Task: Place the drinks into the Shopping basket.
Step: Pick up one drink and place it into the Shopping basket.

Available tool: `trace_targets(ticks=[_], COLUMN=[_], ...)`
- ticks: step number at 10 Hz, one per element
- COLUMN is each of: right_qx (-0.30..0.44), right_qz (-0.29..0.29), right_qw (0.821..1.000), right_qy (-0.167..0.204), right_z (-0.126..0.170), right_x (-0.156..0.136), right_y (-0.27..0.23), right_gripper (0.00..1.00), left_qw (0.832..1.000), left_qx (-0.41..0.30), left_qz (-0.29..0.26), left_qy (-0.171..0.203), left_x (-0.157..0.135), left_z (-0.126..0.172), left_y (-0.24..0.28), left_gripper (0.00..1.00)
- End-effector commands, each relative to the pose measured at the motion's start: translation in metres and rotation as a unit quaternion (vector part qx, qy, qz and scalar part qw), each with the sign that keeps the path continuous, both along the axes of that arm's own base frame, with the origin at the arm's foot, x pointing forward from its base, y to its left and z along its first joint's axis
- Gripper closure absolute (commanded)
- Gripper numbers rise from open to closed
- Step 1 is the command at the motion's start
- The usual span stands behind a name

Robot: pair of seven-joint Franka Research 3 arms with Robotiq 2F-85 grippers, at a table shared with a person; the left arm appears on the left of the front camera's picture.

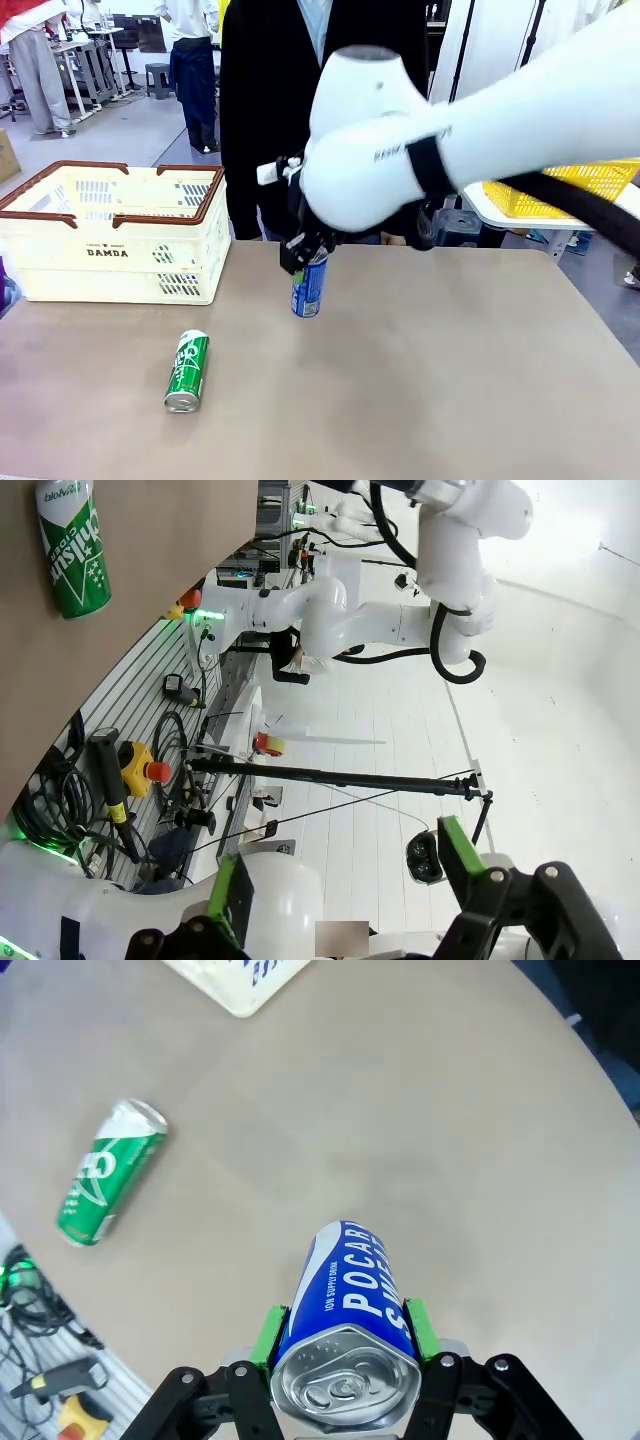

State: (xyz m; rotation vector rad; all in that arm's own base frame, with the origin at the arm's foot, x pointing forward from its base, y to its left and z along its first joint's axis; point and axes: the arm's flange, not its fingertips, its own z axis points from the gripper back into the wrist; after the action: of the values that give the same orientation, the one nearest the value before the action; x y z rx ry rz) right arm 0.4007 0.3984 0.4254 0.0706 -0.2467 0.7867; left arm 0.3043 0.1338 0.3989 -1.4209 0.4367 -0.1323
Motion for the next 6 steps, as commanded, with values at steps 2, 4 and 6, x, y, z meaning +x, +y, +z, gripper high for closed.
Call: trace_targets(ticks=[2, 4, 6], right_qx=[-0.044, -0.050, -0.055], right_qz=[0.004, 0.012, 0.003], right_qw=[0.999, 0.999, 0.998], right_qy=[-0.029, -0.001, 0.016], right_z=[-0.046, -0.054, -0.056], right_x=[0.001, 0.001, 0.005], right_y=[0.007, 0.010, 0.008], right_gripper=[1.00, 1.00, 0.73], left_qw=[1.000, 1.000, 1.000], left_qx=[-0.004, -0.004, -0.004], left_qz=[-0.001, -0.001, -0.001], left_qy=[-0.006, -0.006, -0.006], left_x=[-0.003, -0.003, -0.003], left_z=[0.002, 0.002, 0.002], left_y=[0.002, 0.002, 0.002], left_gripper=[0.00, 0.00, 0.00])
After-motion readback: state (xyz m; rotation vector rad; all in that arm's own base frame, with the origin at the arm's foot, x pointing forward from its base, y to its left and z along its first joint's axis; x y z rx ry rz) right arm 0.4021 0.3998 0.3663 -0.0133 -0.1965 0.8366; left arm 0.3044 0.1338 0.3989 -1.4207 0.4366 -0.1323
